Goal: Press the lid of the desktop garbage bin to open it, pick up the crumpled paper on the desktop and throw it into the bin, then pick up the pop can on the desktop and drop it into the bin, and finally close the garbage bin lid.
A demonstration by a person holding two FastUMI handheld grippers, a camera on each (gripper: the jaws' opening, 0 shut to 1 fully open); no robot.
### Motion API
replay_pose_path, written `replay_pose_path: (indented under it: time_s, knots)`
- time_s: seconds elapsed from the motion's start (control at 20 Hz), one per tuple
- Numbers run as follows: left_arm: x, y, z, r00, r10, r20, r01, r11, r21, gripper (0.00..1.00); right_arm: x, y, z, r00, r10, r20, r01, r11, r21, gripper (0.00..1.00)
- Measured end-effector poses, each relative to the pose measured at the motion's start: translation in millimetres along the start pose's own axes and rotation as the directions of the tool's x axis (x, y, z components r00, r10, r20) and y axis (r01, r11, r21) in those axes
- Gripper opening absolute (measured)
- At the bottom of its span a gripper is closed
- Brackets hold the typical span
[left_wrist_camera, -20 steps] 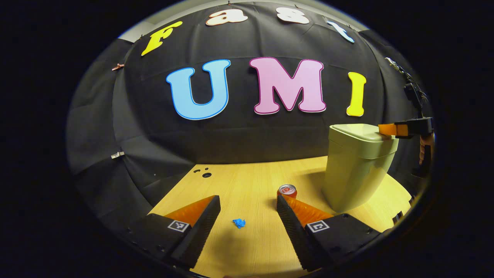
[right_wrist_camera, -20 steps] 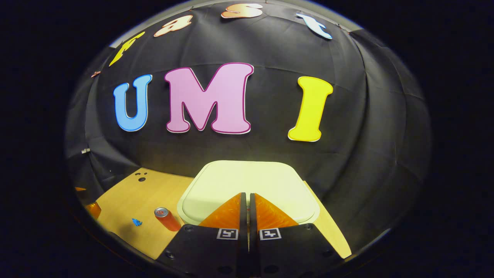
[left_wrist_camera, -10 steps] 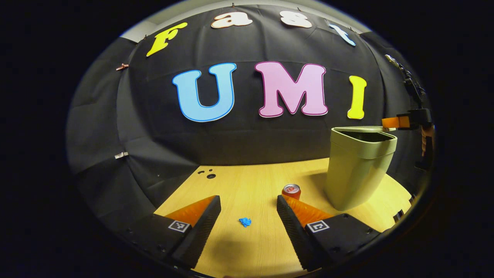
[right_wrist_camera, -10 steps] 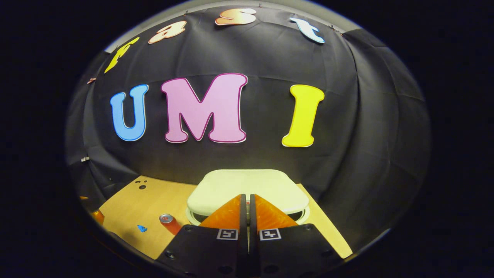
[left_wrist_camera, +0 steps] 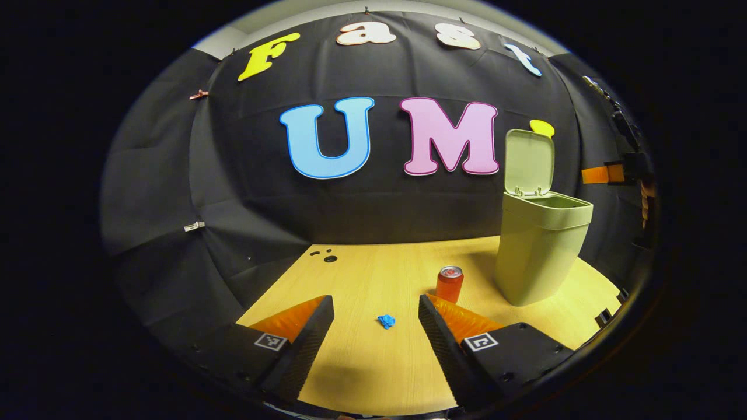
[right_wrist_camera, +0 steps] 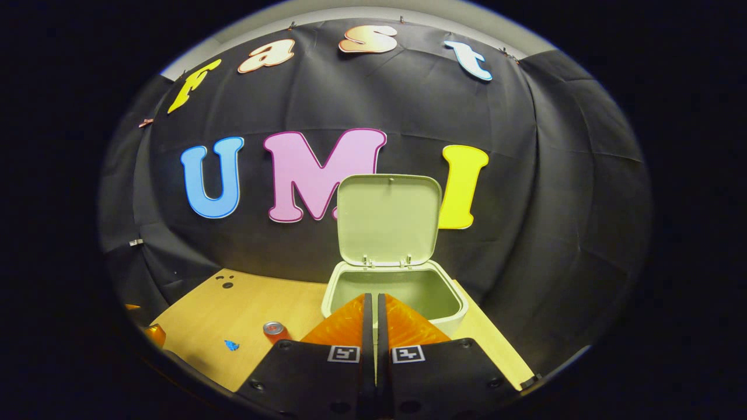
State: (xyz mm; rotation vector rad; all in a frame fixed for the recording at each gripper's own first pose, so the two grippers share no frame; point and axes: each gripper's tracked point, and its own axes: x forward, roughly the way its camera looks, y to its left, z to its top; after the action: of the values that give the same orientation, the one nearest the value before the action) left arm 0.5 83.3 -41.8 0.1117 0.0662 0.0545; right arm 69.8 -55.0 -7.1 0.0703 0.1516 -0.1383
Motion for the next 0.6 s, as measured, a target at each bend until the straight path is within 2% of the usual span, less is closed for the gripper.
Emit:
replay_pose_path:
  time_s: [0.2, 0.45, 0.6]
  knots:
    - [-11.2, 16.7, -6.7, 1.000, 0.011, 0.007, -0.011, 1.000, -0.002, 0.94, -25.0, 19.9, 2.2, 1.000, 0.024, 0.020, -0.024, 1.000, -0.008, 0.05]
    - [-14.3, 20.0, -0.6, 1.000, 0.021, 0.017, -0.021, 0.999, -0.024, 0.94, -35.2, 33.8, 2.7, 0.998, 0.057, 0.027, -0.057, 0.998, 0.003, 0.06]
    - [-10.2, 15.2, 4.5, 1.000, 0.018, 0.025, -0.018, 1.000, -0.019, 0.94, -31.3, 39.0, 0.7, 0.997, 0.076, 0.026, -0.077, 0.997, 0.028, 0.11]
